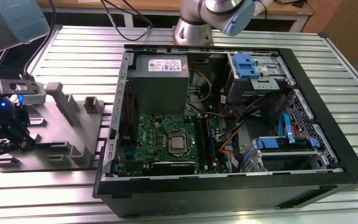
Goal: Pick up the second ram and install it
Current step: 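Pick up the second ram and move it above second insertion slot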
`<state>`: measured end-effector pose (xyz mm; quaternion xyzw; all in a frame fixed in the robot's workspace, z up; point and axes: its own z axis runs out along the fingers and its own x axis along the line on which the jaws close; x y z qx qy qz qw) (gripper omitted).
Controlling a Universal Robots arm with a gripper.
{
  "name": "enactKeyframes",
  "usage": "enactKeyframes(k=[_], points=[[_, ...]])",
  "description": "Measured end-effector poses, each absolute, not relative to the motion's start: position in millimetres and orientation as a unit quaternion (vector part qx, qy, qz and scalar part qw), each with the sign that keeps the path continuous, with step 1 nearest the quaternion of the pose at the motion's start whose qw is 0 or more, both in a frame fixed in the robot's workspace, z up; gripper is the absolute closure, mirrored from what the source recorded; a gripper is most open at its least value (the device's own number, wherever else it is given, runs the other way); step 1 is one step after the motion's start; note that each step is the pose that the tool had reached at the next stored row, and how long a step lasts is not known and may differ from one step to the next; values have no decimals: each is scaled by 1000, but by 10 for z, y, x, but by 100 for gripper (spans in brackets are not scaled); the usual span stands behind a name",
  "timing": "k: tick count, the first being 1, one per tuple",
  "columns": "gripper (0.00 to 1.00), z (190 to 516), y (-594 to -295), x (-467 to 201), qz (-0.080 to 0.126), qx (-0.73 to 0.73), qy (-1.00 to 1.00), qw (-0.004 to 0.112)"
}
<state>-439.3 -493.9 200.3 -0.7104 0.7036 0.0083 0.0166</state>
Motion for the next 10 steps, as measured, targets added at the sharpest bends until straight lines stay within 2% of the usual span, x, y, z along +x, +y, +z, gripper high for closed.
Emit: enactKeyframes(k=[10], points=[[89,2003,-4939,-4393,8,-704,710,17]])
